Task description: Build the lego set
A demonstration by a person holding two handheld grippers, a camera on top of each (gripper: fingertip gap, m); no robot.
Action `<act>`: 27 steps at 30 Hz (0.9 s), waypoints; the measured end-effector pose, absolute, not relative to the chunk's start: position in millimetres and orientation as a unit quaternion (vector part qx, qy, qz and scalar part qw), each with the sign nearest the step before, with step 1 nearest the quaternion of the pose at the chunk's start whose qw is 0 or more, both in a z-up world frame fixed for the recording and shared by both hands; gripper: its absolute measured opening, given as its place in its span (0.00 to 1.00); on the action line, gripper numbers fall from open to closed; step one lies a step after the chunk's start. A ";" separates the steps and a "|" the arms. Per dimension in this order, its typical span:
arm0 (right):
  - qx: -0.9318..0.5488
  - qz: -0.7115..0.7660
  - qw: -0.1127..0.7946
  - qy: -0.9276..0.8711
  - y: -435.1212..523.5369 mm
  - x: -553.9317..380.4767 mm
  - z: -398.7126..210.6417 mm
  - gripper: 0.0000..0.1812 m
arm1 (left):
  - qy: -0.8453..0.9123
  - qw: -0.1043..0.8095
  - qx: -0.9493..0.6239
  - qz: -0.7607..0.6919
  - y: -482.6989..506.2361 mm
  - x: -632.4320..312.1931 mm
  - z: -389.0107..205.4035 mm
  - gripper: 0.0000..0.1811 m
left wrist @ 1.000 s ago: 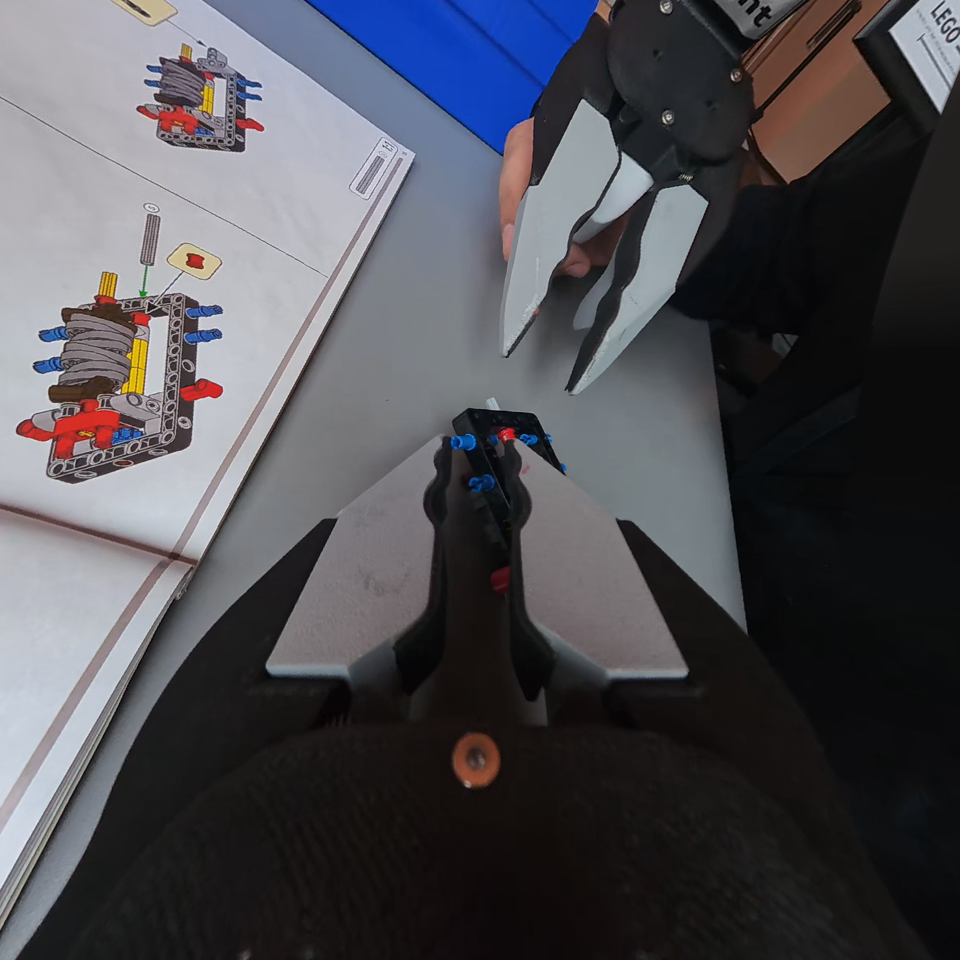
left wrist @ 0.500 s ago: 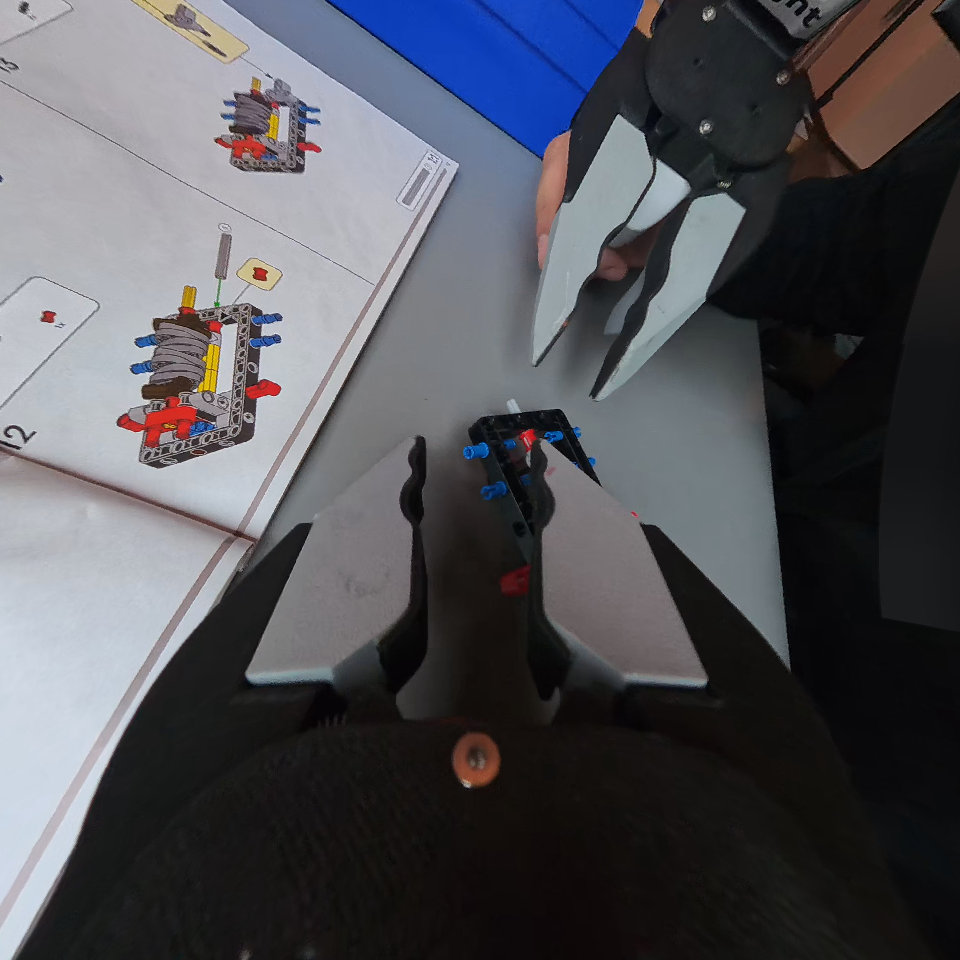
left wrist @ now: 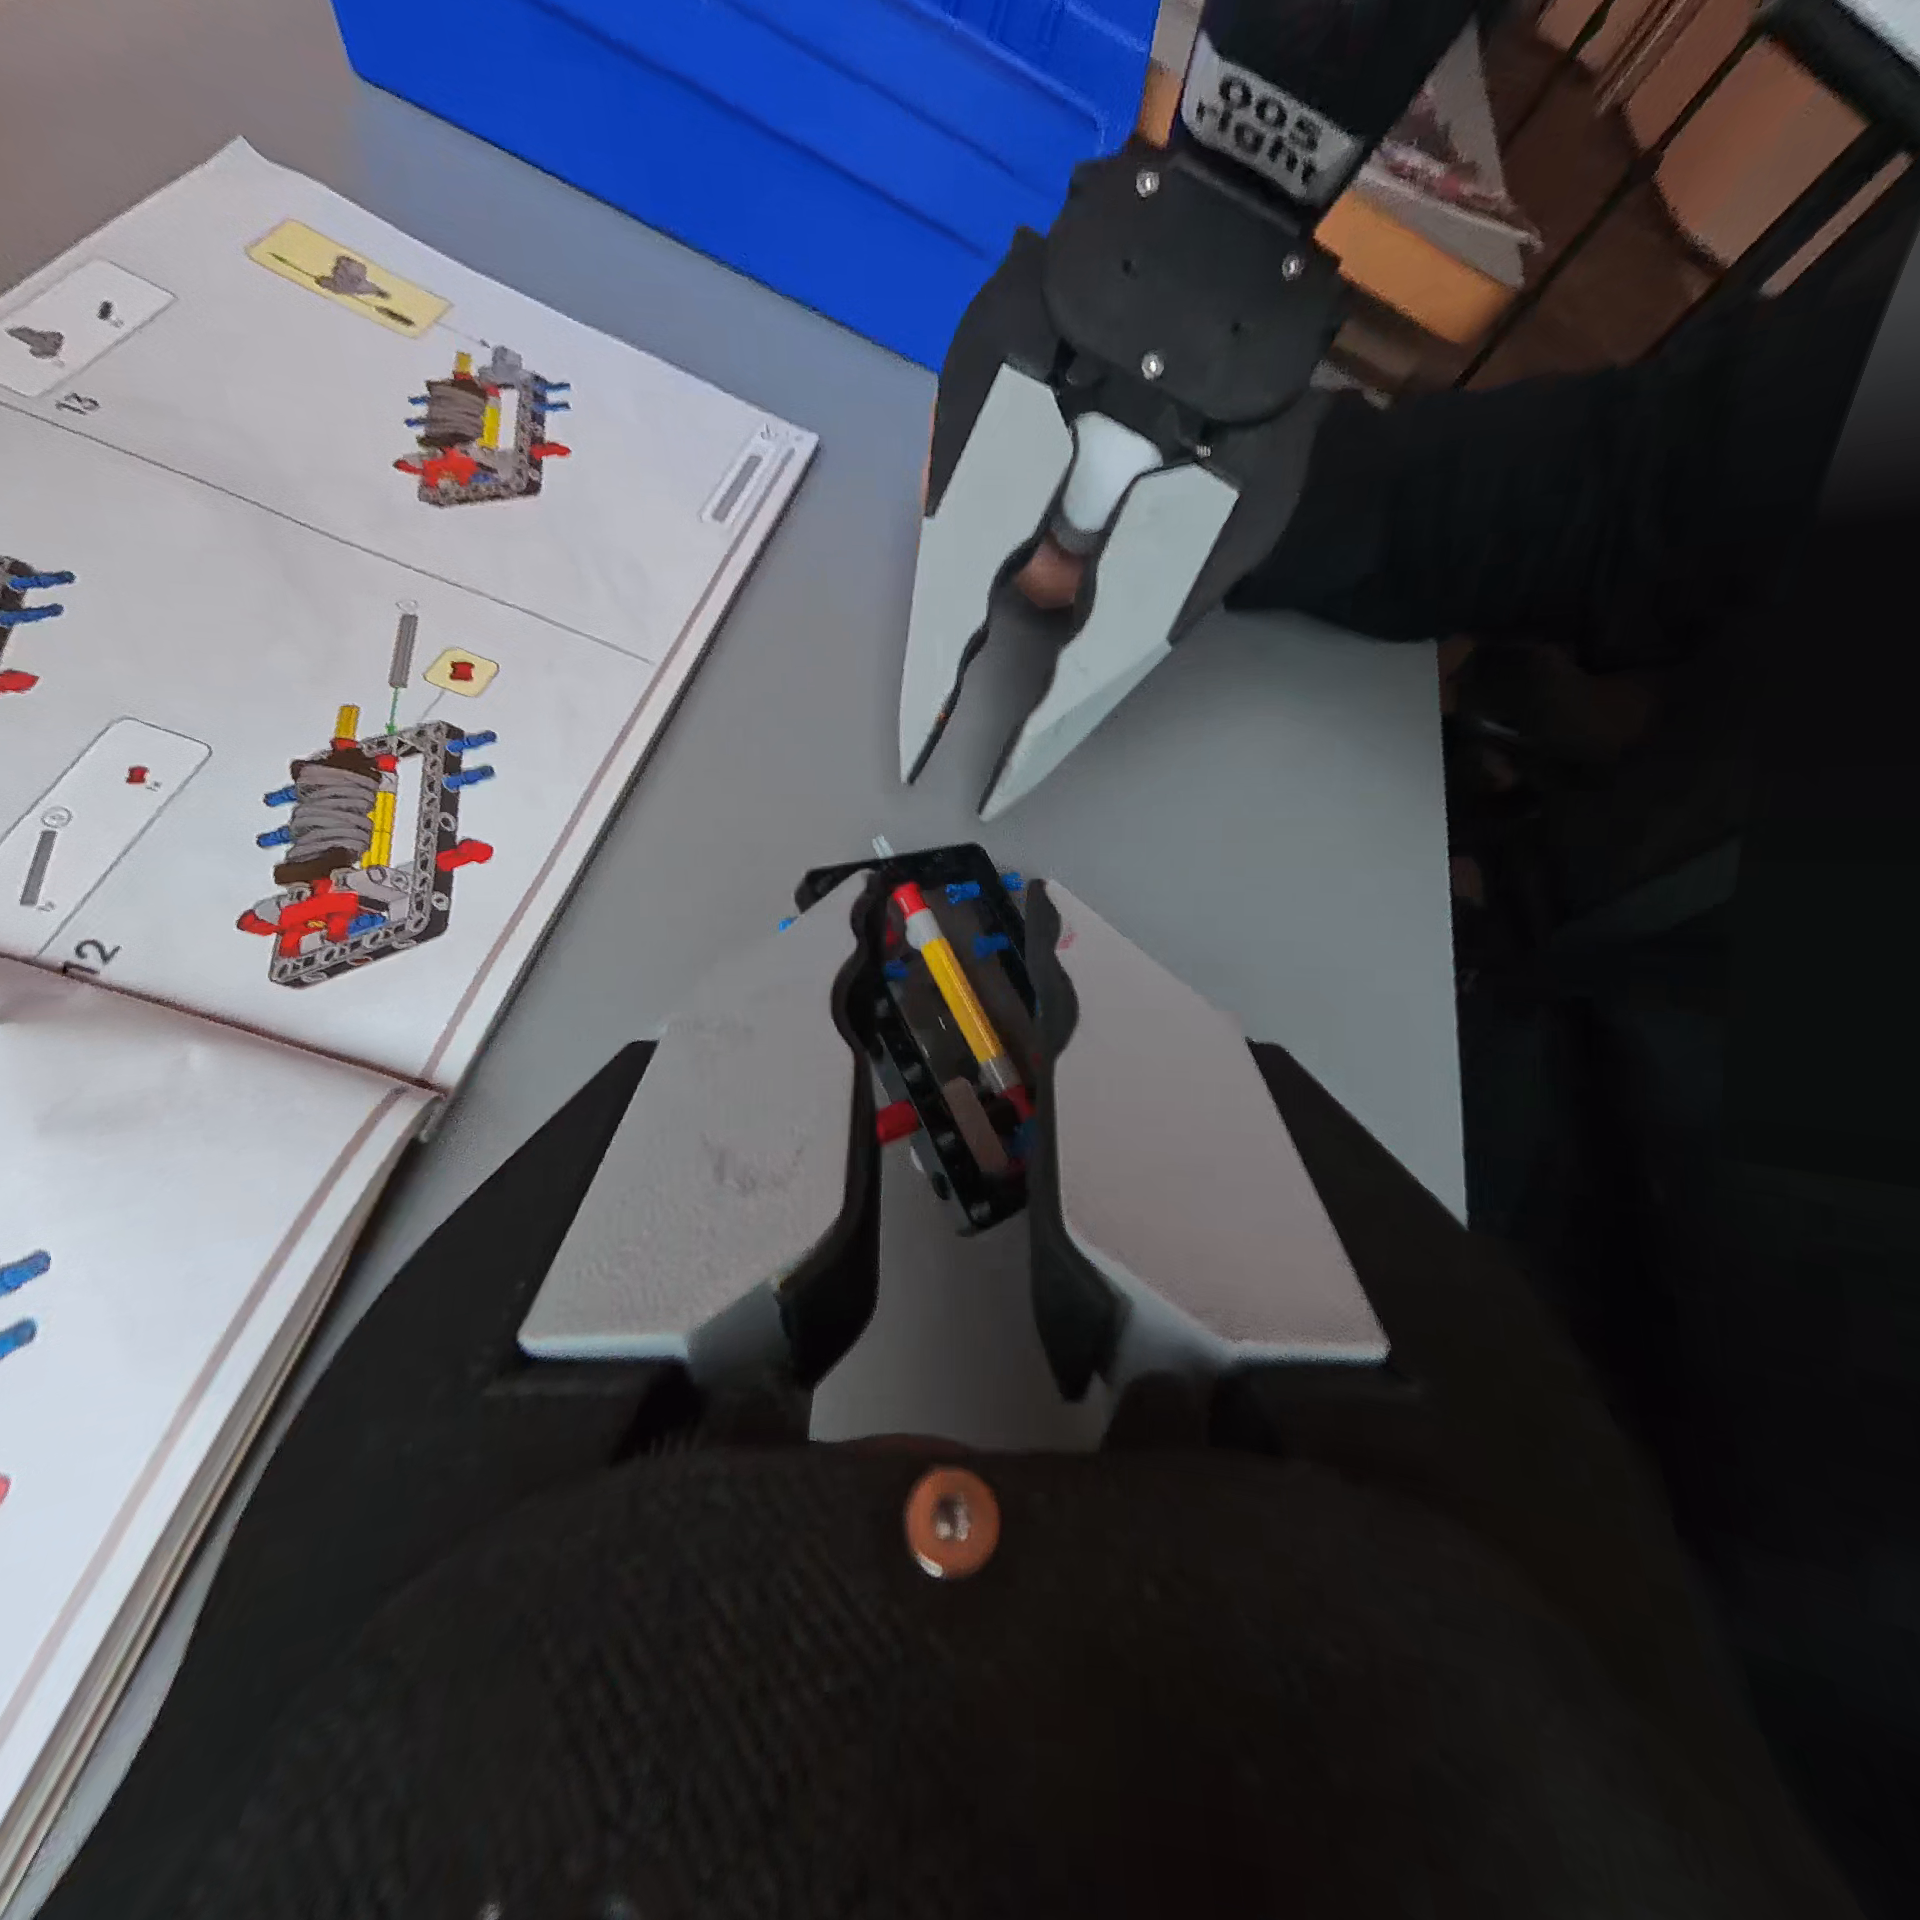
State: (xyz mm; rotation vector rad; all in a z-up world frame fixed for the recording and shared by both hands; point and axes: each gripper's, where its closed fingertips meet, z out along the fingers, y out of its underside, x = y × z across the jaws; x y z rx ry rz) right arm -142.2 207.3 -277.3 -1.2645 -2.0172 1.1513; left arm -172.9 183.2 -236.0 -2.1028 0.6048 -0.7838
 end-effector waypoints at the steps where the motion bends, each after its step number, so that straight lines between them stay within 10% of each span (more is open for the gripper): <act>1: -0.467 0.414 0.247 -0.741 207.9 -142.9 -279.3 0.08 | 0.246 0.385 -0.840 -0.294 178.8 -170.7 -241.0 0.13; 27: -0.429 0.438 0.226 -0.757 191.5 -127.4 -275.6 0.02 | 0.342 0.323 -0.875 -0.113 165.1 -157.6 -289.5 0.05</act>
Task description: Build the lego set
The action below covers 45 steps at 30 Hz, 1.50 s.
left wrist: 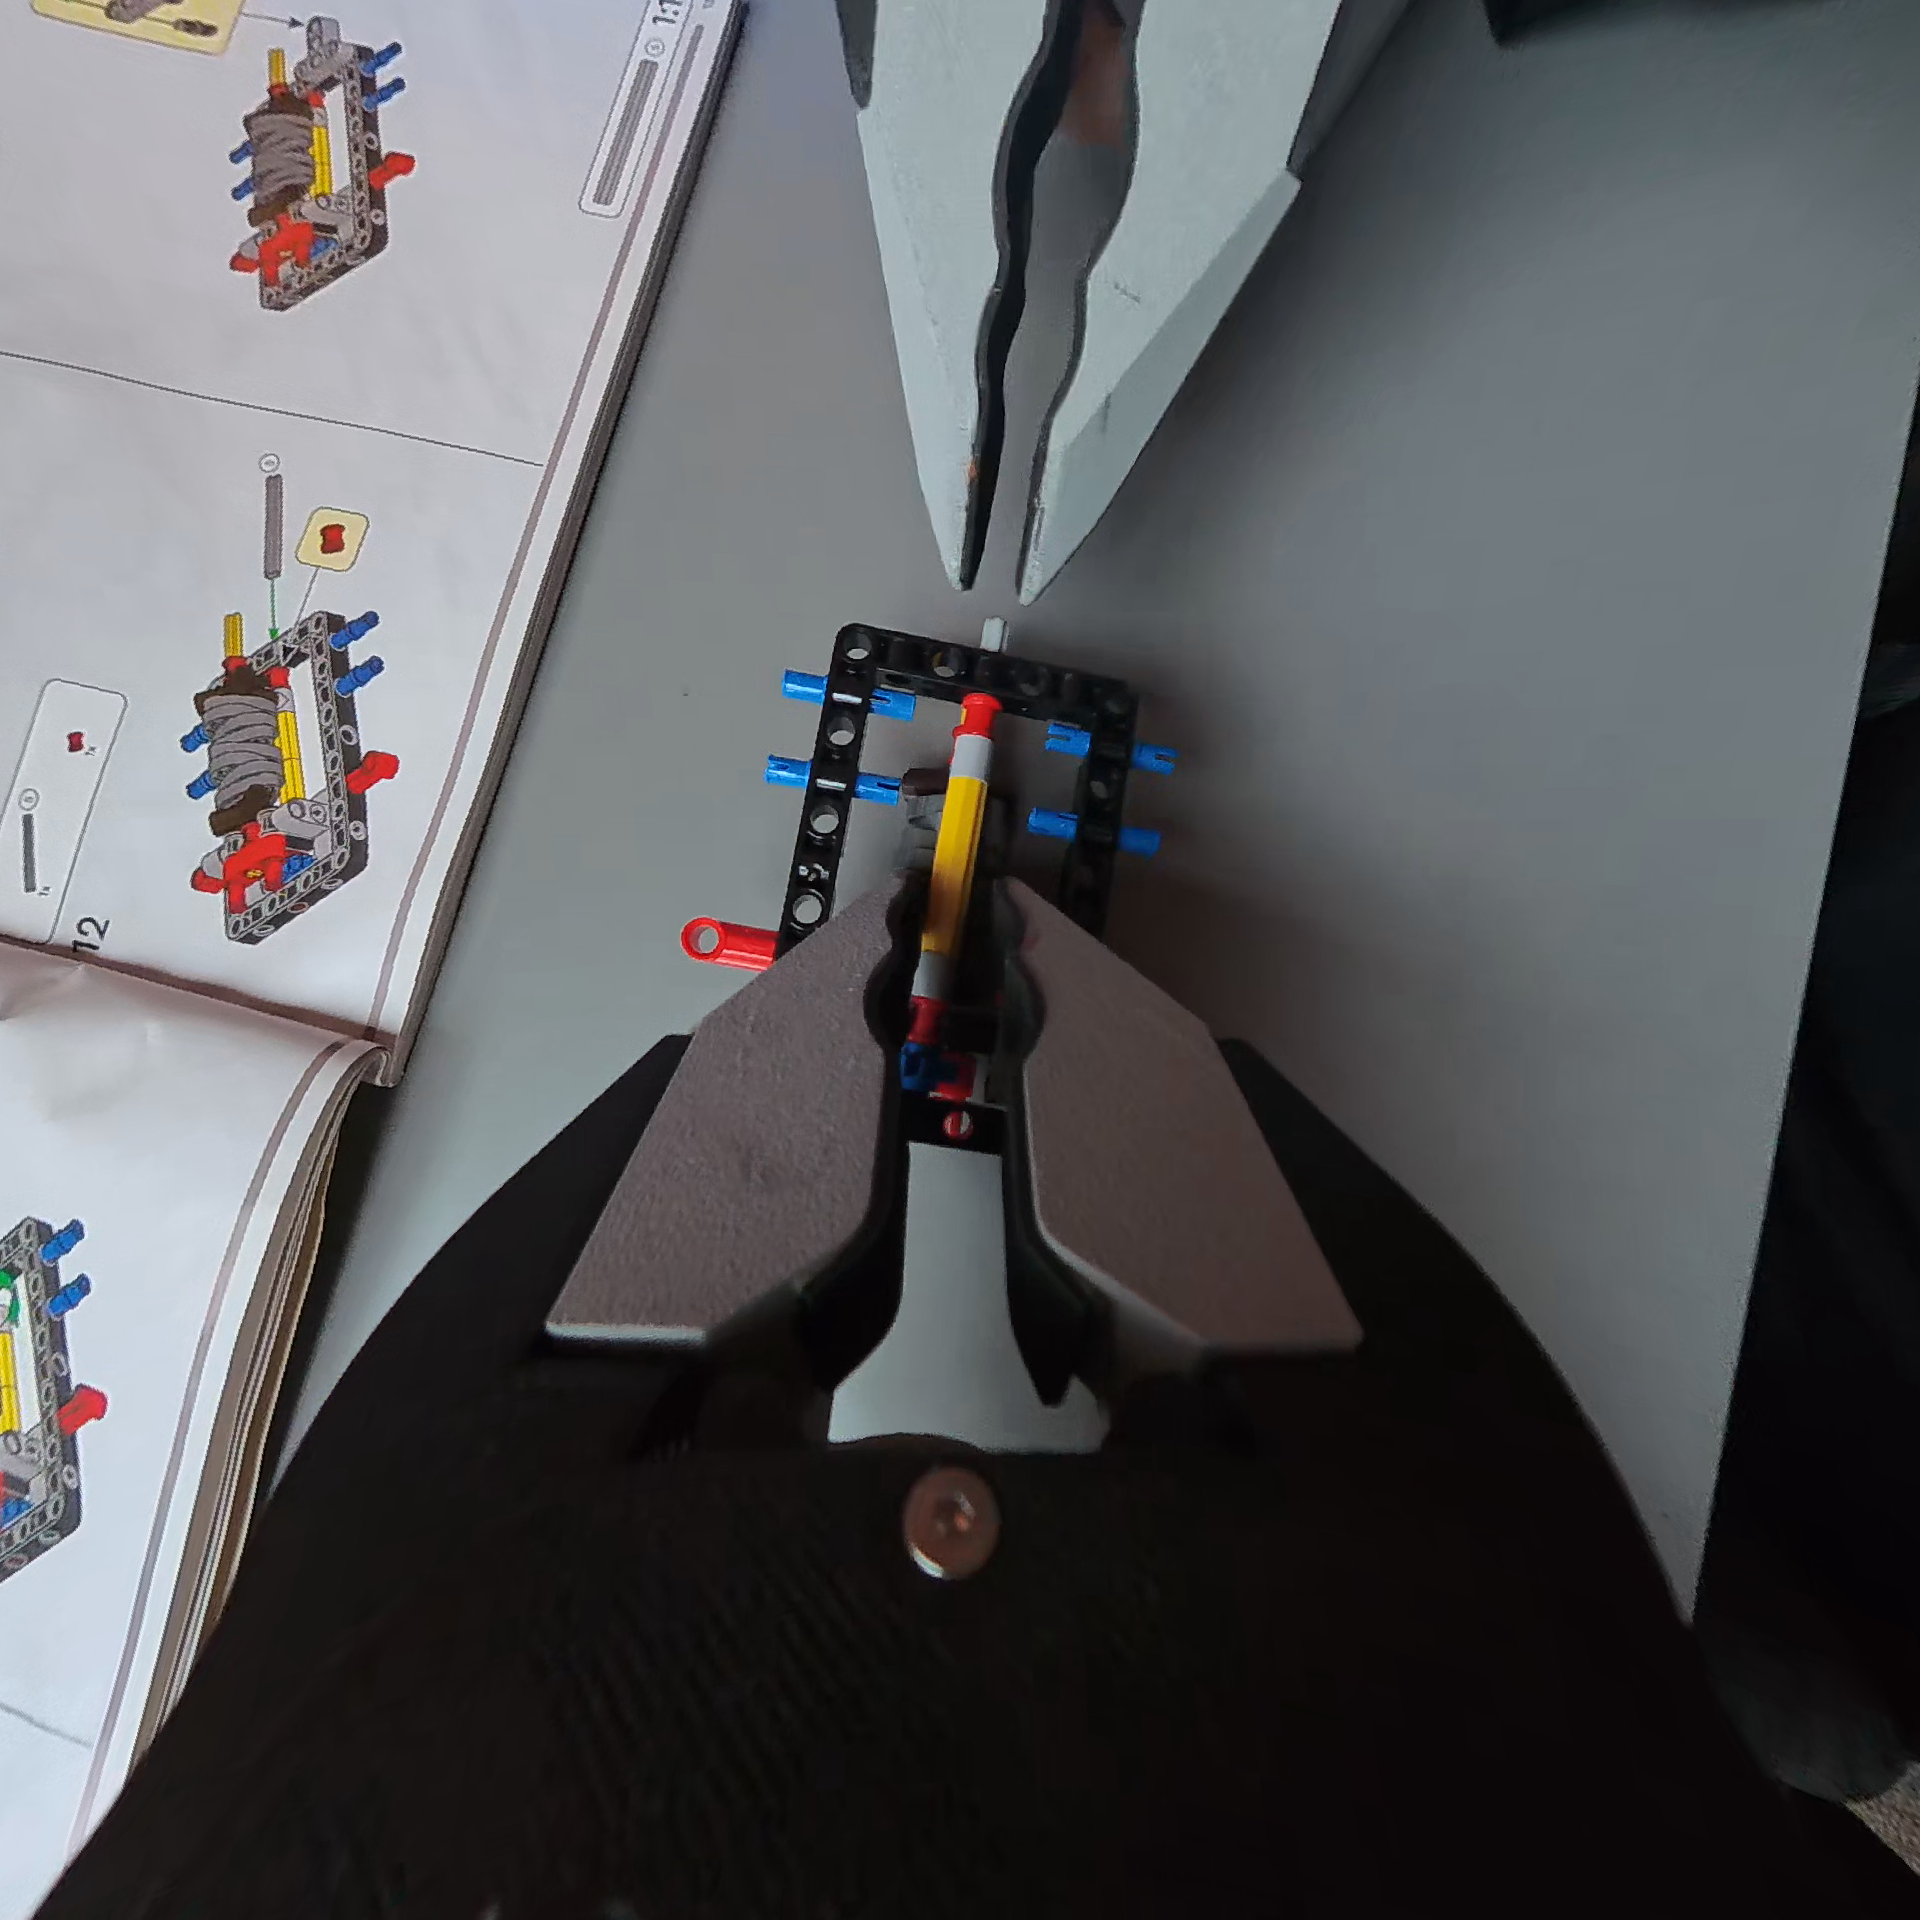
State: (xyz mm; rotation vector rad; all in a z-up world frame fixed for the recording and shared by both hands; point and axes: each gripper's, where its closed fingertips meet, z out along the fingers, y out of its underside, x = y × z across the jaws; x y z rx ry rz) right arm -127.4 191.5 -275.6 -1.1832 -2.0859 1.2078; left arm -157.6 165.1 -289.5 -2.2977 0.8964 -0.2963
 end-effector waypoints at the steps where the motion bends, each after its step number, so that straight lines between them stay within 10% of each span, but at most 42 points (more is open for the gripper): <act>1: -0.426 0.434 0.228 -0.760 190.6 -127.3 -276.4 0.02 | 0.341 0.324 -0.875 -0.116 165.1 -157.7 -289.5 0.05; 45: -0.422 0.421 0.243 -0.765 194.7 -129.6 -278.0 0.06 | 0.321 0.380 -0.843 -0.203 177.7 -146.8 -279.3 0.03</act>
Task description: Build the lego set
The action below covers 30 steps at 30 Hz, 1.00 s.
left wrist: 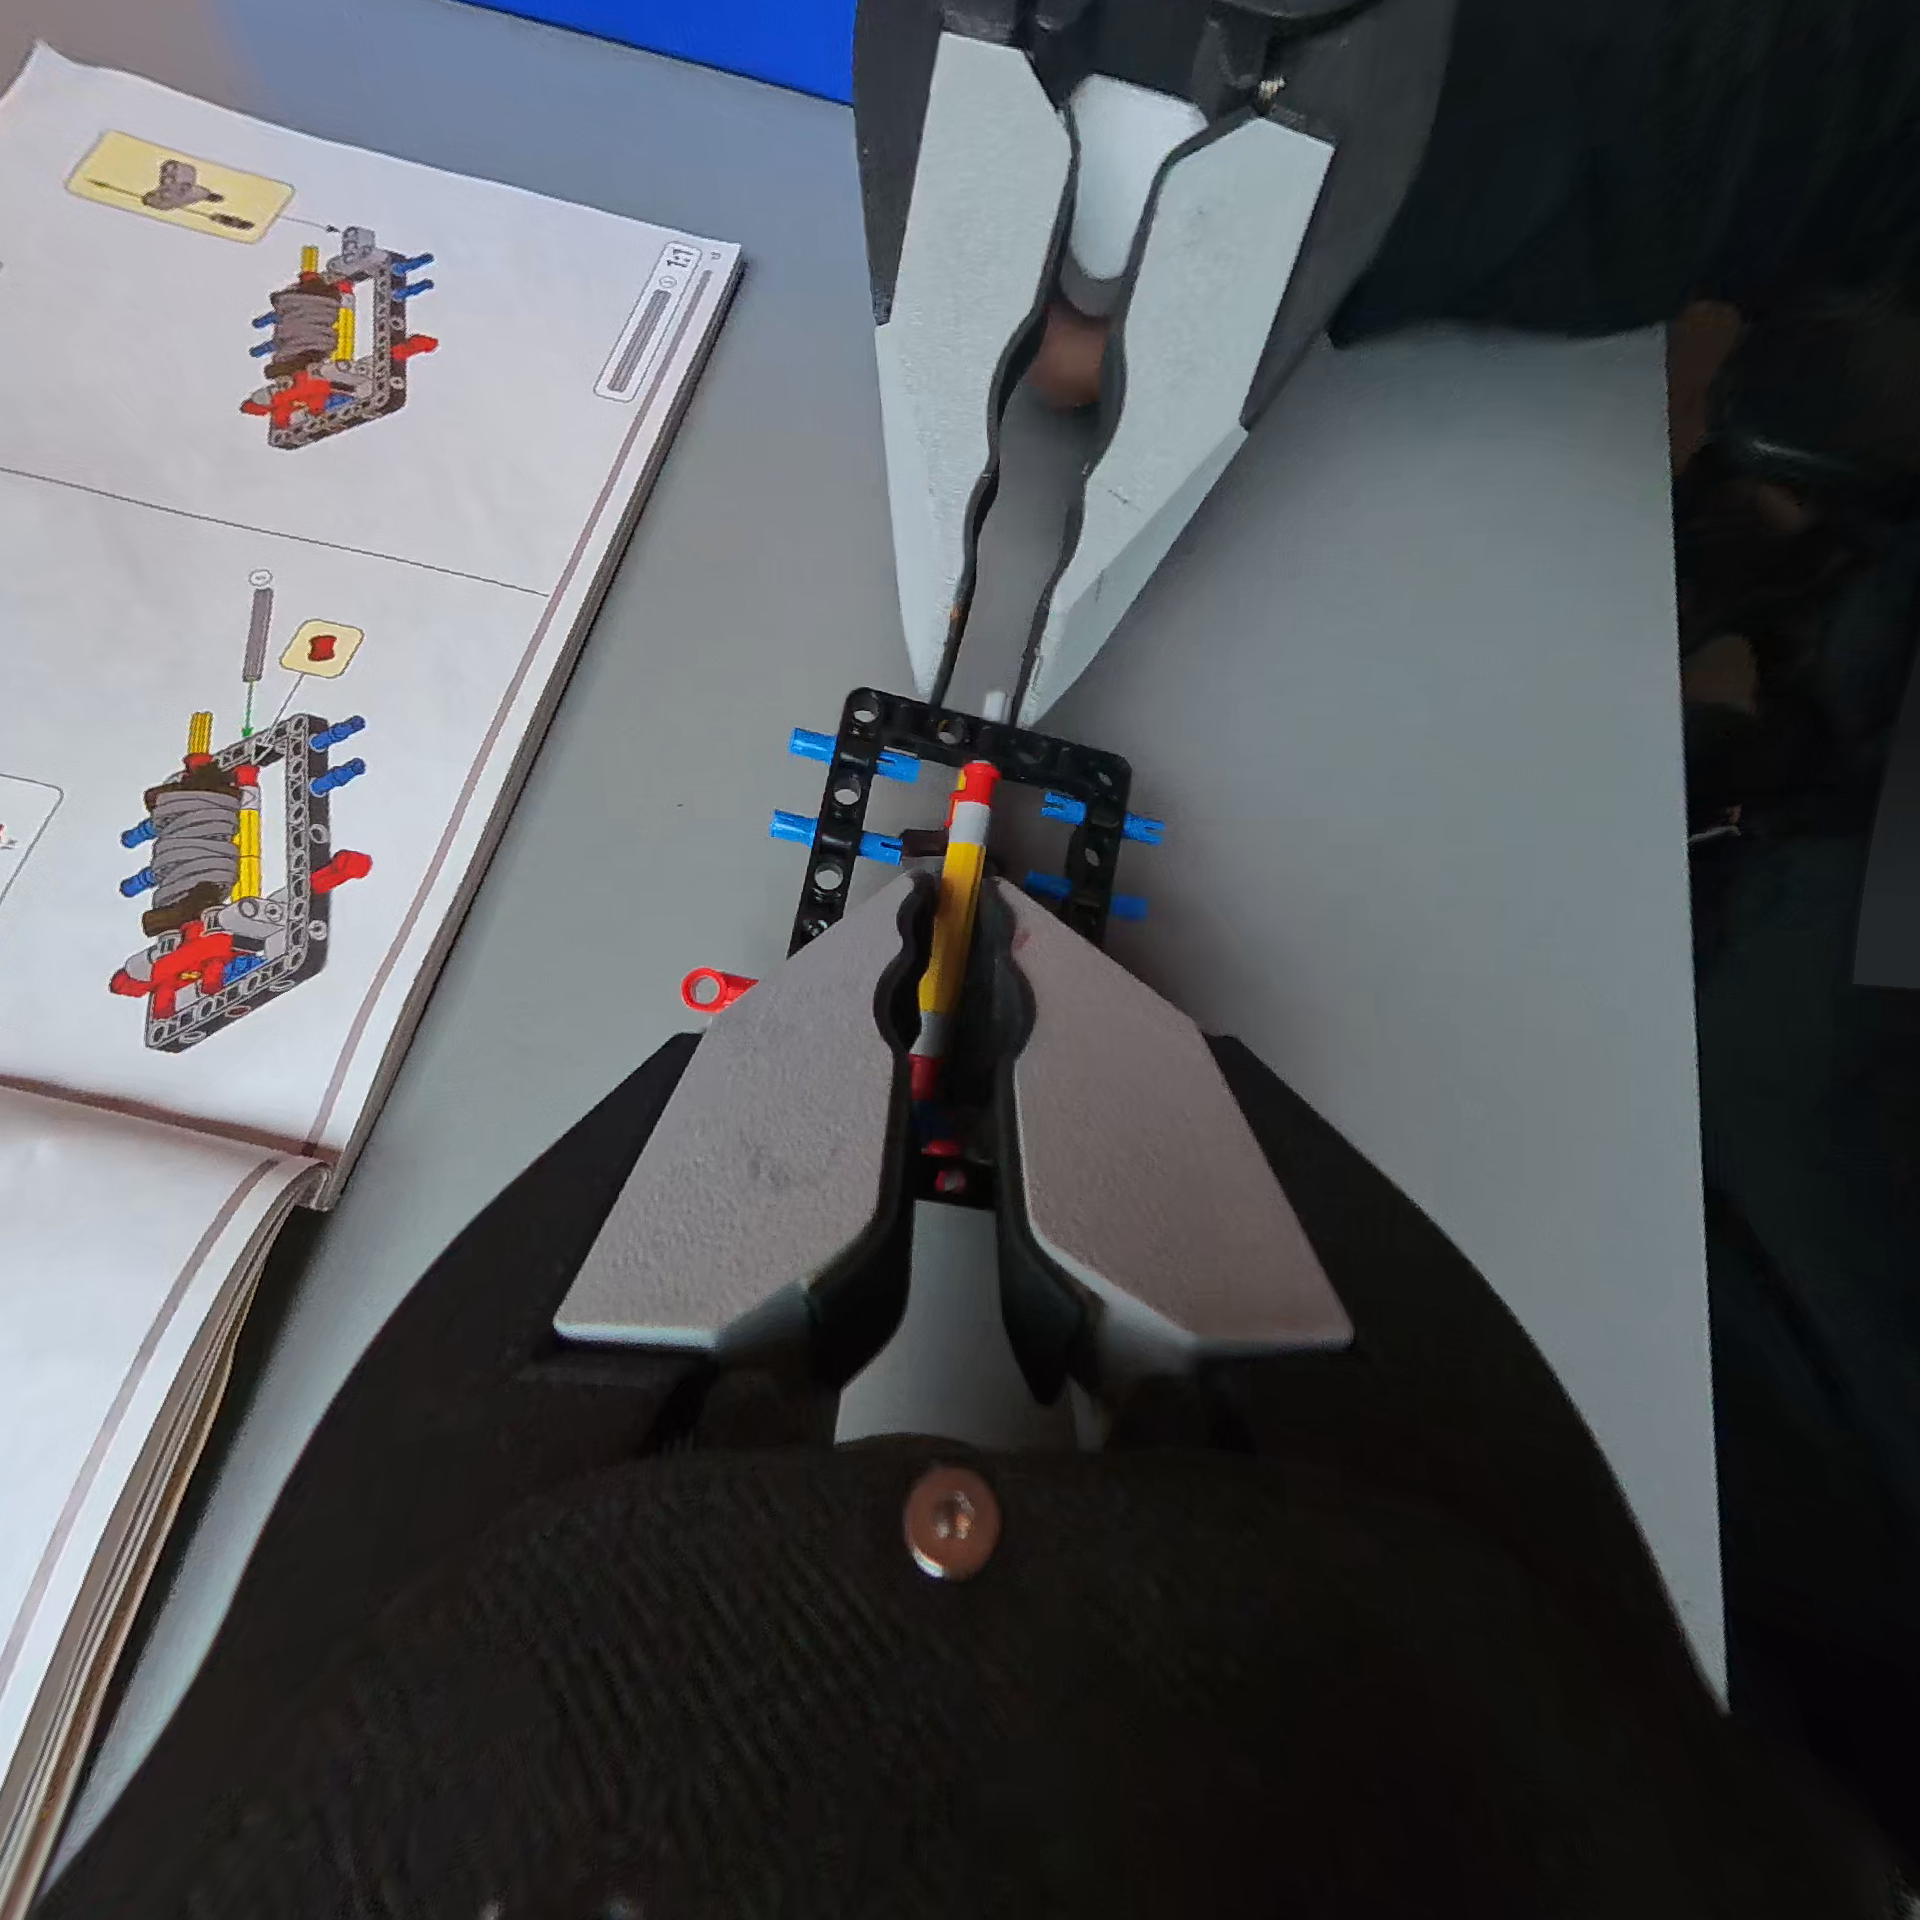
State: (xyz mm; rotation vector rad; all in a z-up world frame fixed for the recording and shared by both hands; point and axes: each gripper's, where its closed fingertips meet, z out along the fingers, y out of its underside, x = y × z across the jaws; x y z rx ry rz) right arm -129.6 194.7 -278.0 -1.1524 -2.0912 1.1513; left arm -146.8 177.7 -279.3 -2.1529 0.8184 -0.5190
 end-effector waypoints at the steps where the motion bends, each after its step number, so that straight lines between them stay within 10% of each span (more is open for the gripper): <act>1: -0.423 0.421 0.241 -0.766 195.2 -129.0 -278.6 0.05 | 0.324 0.382 -0.843 -0.196 176.7 -148.1 -277.4 0.05; 30: -0.411 0.423 0.207 -0.781 193.5 -118.8 -283.6 0.00 | 0.294 0.364 -0.847 -0.253 147.2 -186.3 -280.4 0.21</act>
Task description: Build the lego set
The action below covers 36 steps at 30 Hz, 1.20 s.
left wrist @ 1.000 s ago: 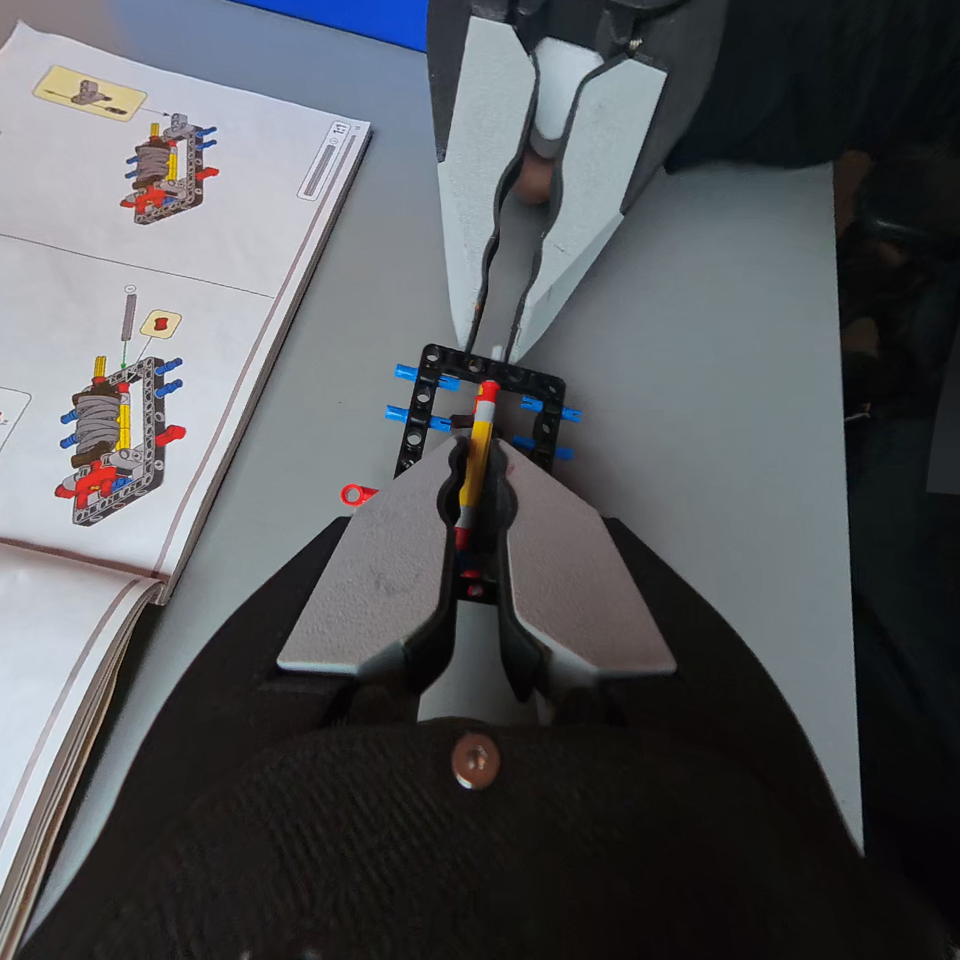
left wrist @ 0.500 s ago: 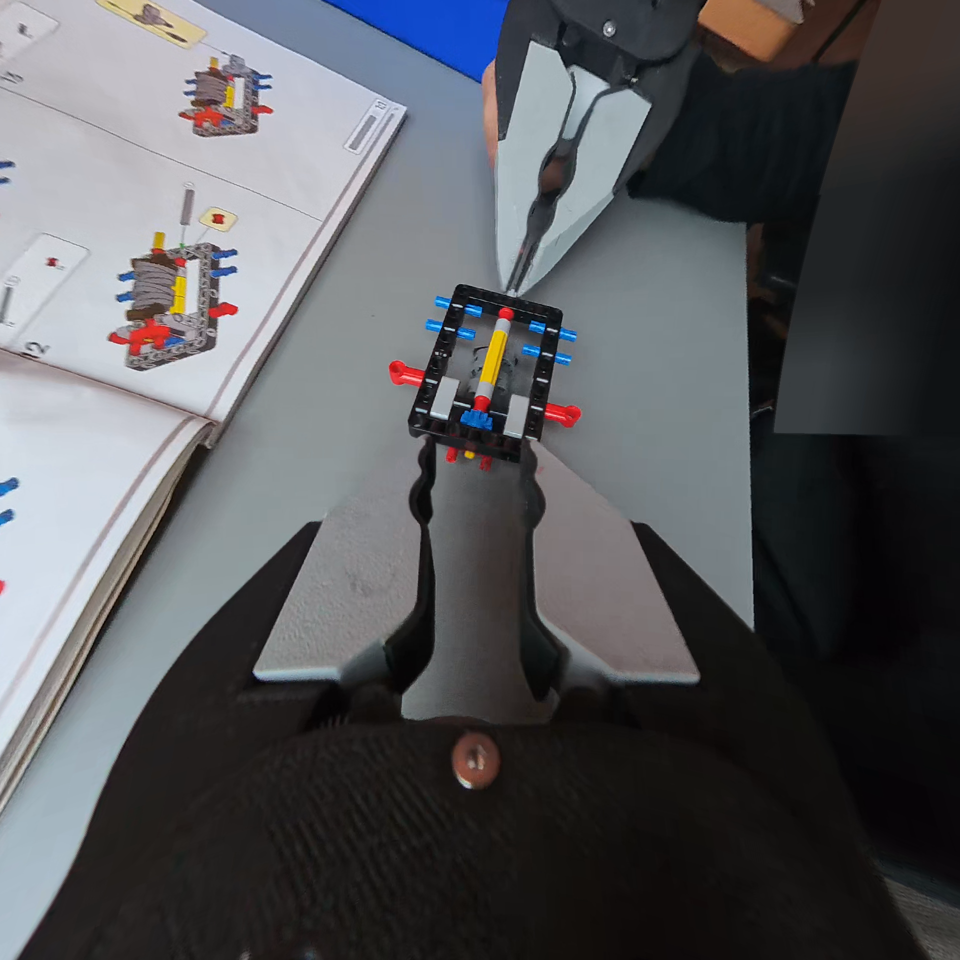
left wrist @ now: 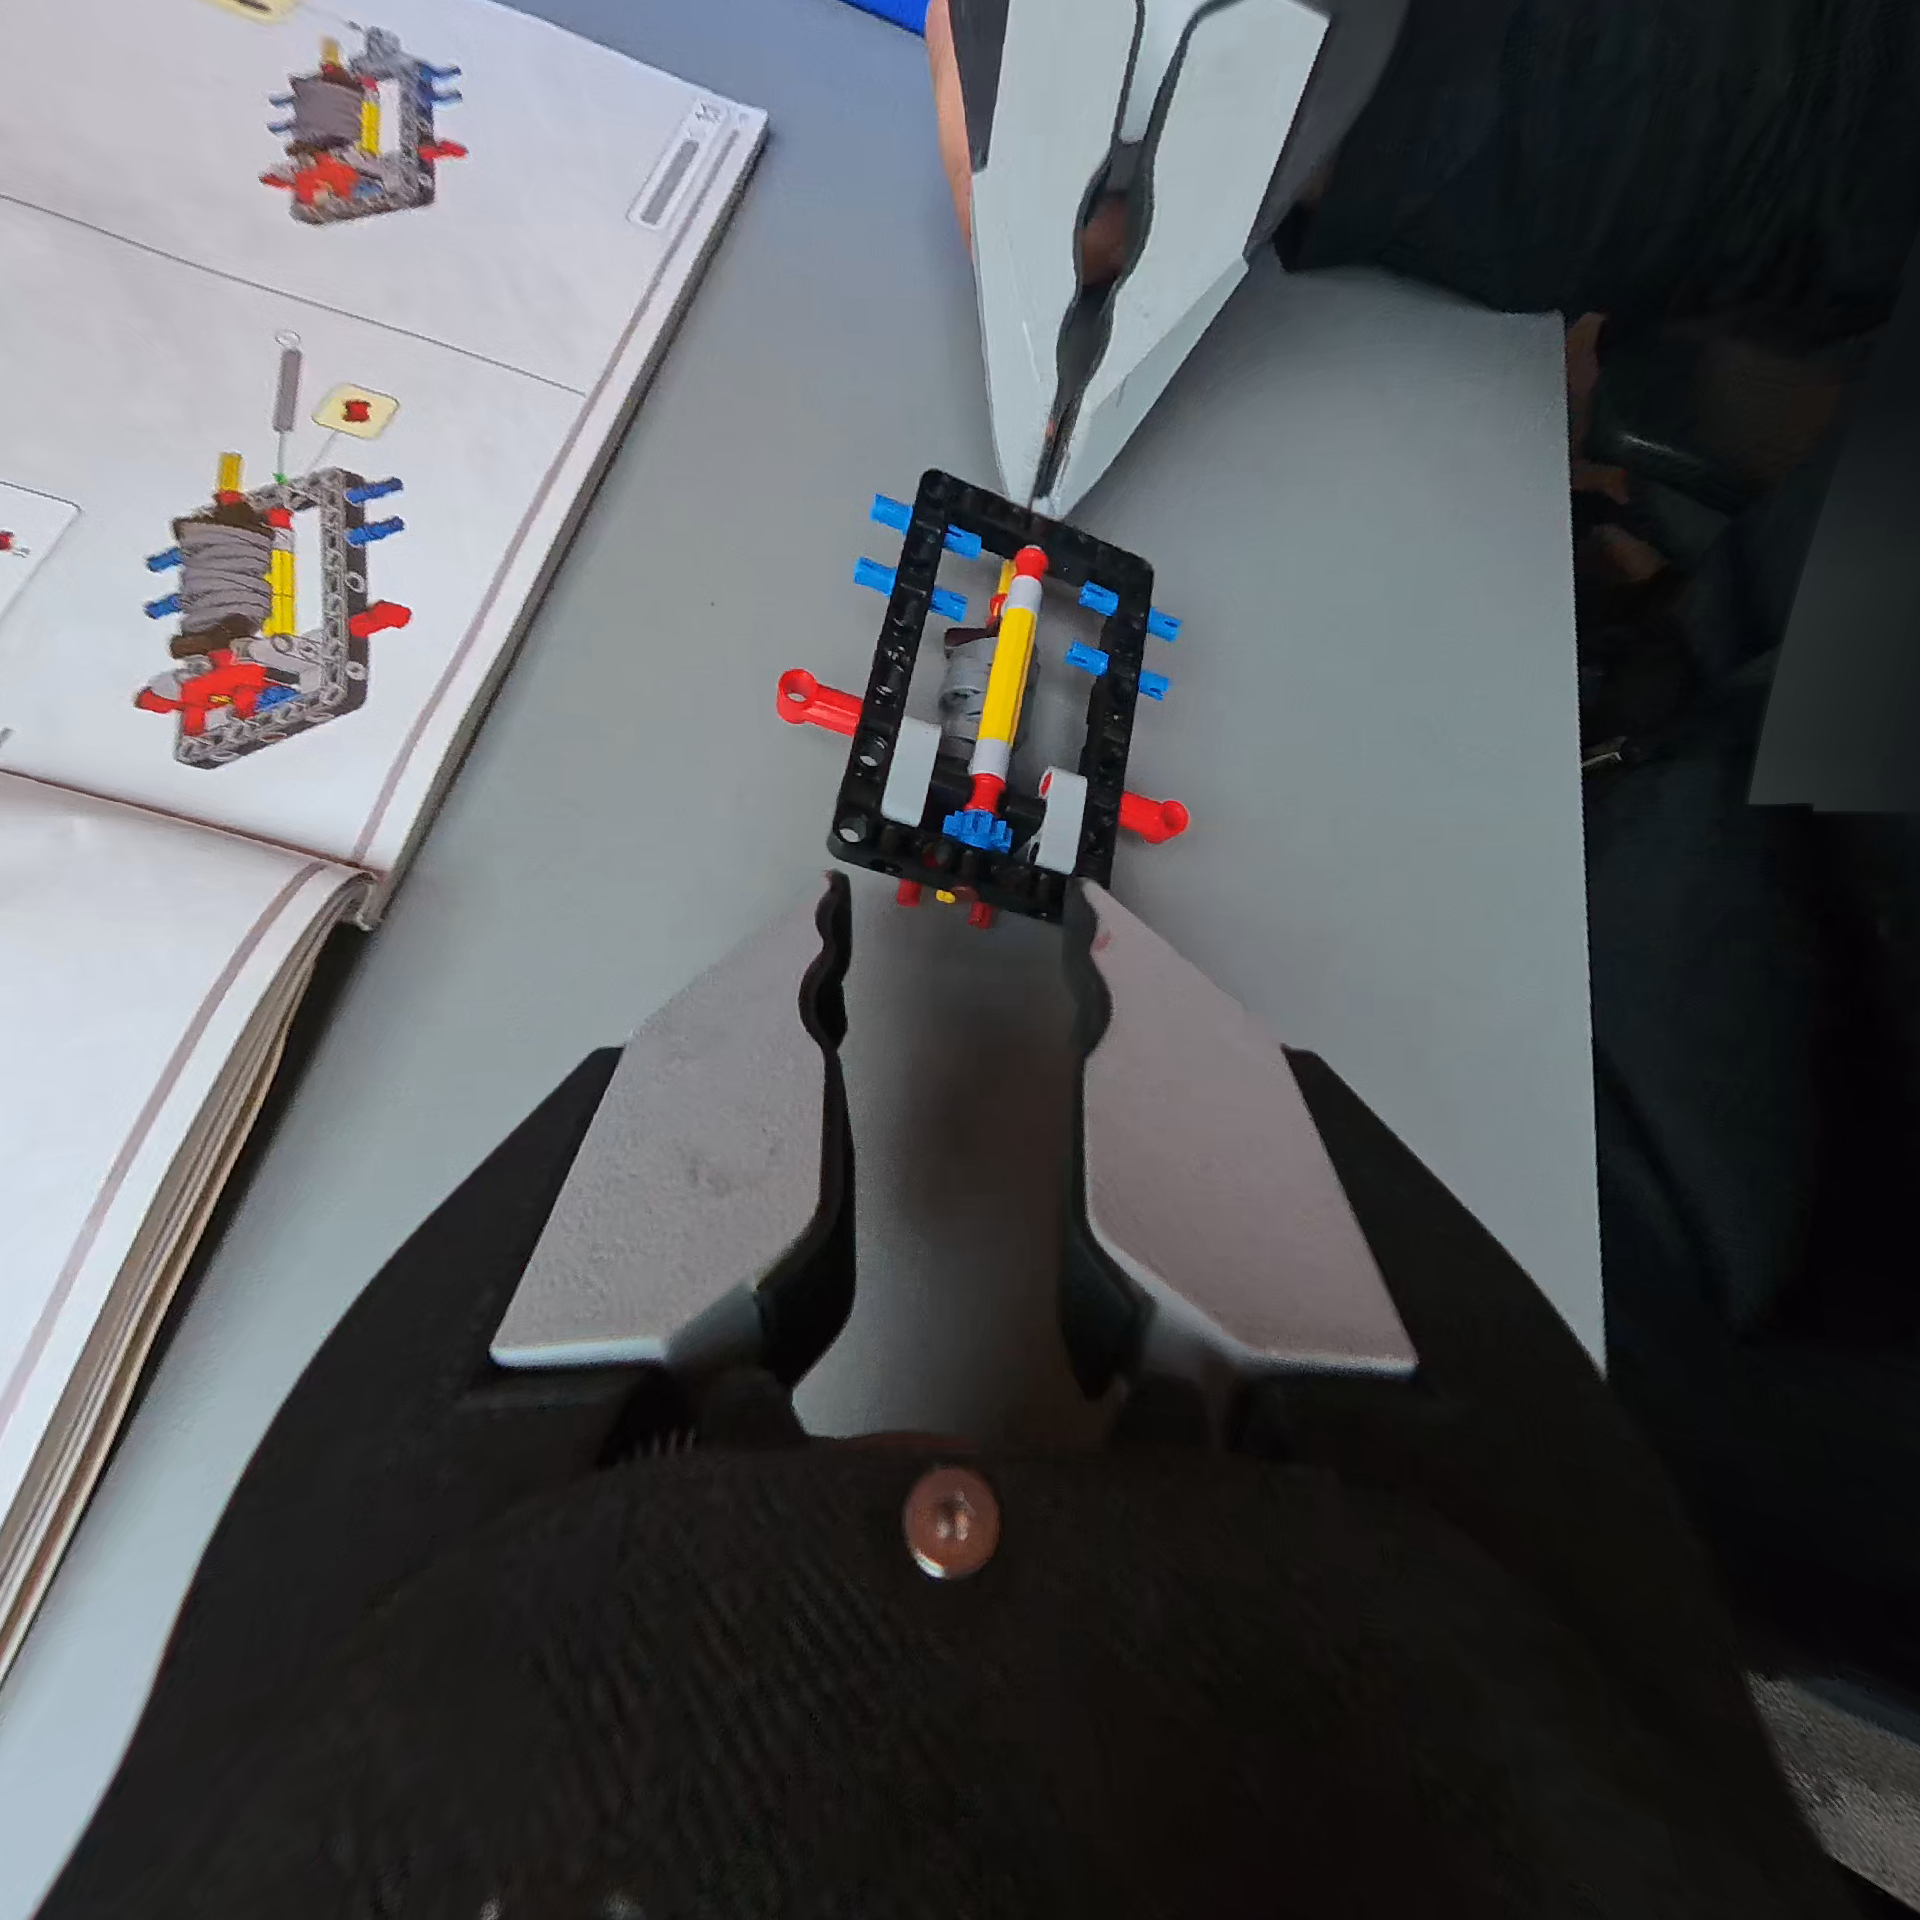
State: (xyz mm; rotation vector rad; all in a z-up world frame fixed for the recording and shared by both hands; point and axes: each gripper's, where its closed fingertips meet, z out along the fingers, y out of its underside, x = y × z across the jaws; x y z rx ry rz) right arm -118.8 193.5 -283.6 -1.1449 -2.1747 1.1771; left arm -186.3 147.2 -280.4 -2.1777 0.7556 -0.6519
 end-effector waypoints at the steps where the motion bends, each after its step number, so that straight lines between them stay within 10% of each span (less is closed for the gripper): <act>1: -0.410 0.423 0.207 -0.781 193.2 -118.6 -283.6 0.00 | 0.294 0.372 -0.845 -0.248 148.7 -187.1 -277.1 0.20; 36: -0.374 0.403 0.249 -0.797 192.4 -118.5 -280.8 0.00 | 0.365 0.398 -0.819 -0.195 175.3 -140.1 -281.5 0.02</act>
